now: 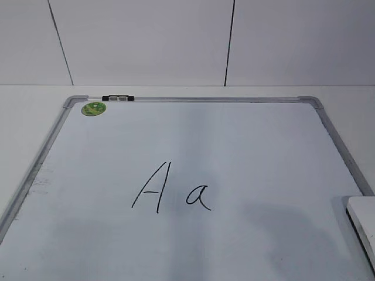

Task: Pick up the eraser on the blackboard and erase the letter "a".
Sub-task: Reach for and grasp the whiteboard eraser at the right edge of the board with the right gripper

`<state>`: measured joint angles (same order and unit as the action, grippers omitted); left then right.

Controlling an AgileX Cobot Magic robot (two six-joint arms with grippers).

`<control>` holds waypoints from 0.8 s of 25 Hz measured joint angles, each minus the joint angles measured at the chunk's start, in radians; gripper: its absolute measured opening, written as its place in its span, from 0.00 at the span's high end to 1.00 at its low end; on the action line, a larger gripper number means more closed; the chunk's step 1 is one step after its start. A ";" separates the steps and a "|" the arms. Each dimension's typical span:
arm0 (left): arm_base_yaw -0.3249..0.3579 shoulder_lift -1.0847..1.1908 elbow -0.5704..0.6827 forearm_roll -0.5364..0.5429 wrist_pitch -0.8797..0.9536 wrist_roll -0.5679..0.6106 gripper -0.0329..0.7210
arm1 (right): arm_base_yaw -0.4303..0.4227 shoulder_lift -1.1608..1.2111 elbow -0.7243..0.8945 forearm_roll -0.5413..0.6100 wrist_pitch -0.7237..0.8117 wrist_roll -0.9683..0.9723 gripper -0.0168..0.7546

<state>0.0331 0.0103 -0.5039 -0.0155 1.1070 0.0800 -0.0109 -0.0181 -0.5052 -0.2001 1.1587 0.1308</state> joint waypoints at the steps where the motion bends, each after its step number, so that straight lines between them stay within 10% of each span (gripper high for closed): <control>1: 0.000 0.000 0.000 0.000 0.000 0.000 0.65 | 0.000 0.000 0.000 0.000 0.000 0.000 0.28; 20: 0.000 0.000 0.000 0.000 0.000 0.000 0.64 | 0.000 0.000 0.000 -0.051 -0.013 0.000 0.28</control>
<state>0.0331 0.0103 -0.5039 -0.0155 1.1070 0.0800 -0.0109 -0.0181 -0.5052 -0.2509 1.1452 0.1308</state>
